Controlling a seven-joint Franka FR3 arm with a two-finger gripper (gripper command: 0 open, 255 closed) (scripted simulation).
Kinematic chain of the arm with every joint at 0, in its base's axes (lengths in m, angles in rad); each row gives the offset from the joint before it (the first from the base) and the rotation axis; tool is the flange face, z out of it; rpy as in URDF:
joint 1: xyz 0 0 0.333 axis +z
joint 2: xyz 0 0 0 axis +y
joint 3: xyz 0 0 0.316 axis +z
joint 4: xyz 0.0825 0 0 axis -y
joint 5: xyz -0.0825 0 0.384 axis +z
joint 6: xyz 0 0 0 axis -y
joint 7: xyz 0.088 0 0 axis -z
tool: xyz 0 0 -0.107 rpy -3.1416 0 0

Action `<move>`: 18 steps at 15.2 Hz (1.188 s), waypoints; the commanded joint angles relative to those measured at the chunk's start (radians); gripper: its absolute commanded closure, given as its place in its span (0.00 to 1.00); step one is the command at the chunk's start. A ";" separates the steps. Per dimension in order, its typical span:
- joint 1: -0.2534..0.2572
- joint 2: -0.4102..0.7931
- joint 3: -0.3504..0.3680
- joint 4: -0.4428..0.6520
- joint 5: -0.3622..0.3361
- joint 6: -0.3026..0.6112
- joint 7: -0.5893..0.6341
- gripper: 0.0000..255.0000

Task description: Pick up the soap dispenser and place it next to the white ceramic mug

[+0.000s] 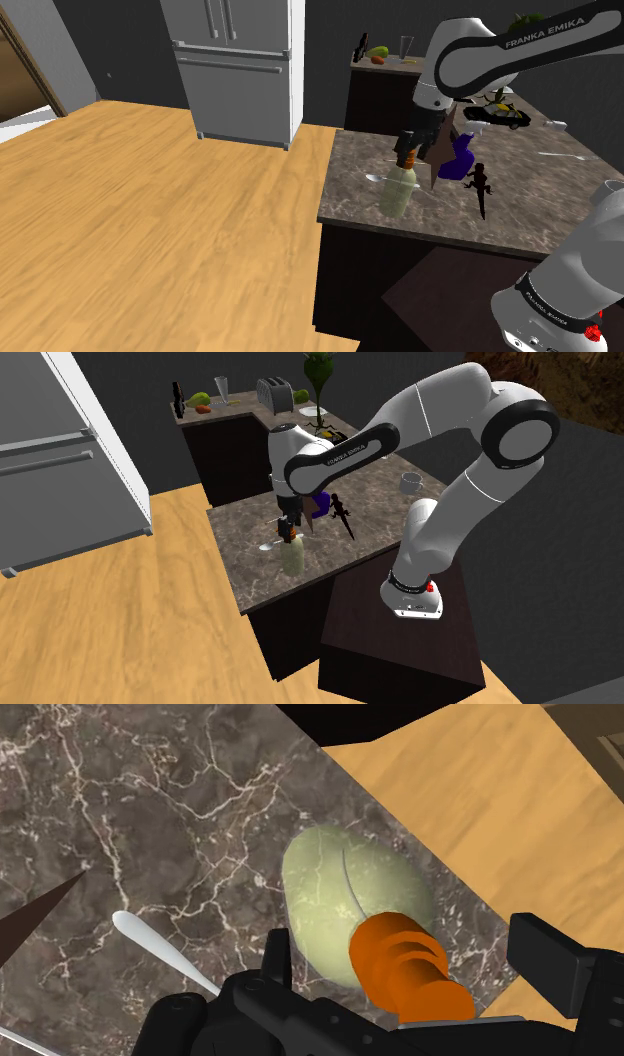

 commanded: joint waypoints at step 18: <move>-0.001 -0.032 -0.001 0.056 -0.005 -0.088 0.008 1.00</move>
